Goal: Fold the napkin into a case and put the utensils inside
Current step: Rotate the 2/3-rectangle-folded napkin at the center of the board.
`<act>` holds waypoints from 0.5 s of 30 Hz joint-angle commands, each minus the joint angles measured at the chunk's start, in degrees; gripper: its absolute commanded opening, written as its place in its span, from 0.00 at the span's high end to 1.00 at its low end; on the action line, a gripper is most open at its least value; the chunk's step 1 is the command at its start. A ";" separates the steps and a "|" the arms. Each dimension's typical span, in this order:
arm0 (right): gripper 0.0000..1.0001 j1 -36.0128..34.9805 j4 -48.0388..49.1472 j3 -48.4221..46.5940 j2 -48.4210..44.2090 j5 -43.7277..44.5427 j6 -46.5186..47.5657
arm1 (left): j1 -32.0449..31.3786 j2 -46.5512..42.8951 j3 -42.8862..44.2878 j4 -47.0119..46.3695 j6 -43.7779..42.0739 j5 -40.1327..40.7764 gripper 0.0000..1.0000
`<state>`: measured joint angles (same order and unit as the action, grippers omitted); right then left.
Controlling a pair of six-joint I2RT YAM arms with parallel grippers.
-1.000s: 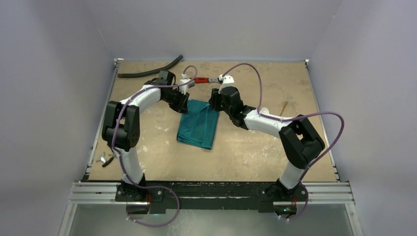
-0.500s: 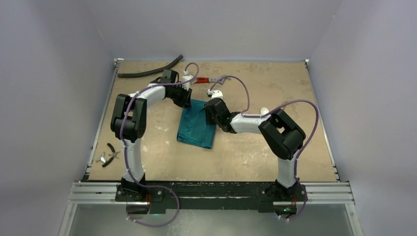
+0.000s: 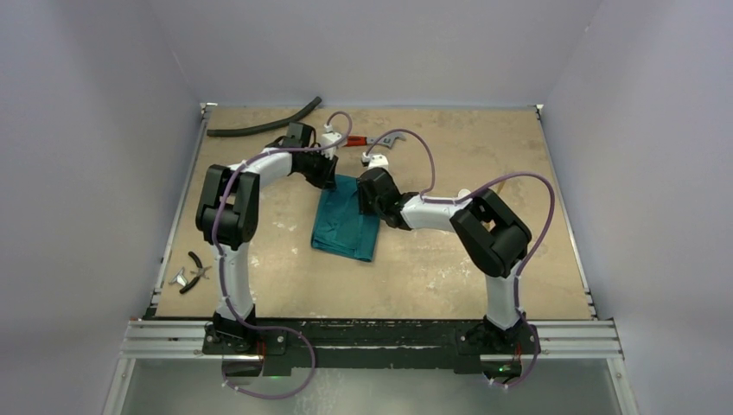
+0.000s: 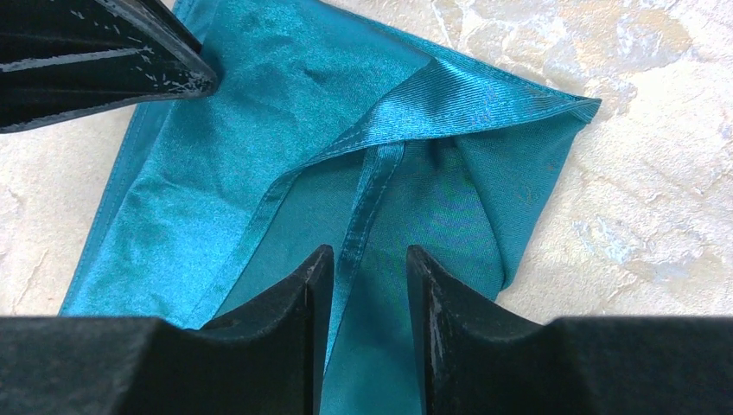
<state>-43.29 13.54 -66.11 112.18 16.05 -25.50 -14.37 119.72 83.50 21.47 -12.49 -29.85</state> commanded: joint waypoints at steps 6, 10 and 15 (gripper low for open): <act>0.69 -0.05 -1.57 -3.36 2.87 1.20 -1.06 | -0.27 0.33 -1.25 -1.38 -3.39 2.73 0.87; 0.83 -0.04 -0.90 -2.58 2.67 1.13 -1.80 | -0.48 0.47 -1.32 -0.85 -4.68 3.42 0.87; 0.98 -0.05 -0.38 -2.77 1.91 0.34 -1.76 | -0.54 1.07 -1.55 -0.20 -6.13 4.41 0.87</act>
<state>-43.22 13.17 -68.01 114.50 16.38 -26.33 -14.52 119.81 82.70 20.64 -16.08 -27.57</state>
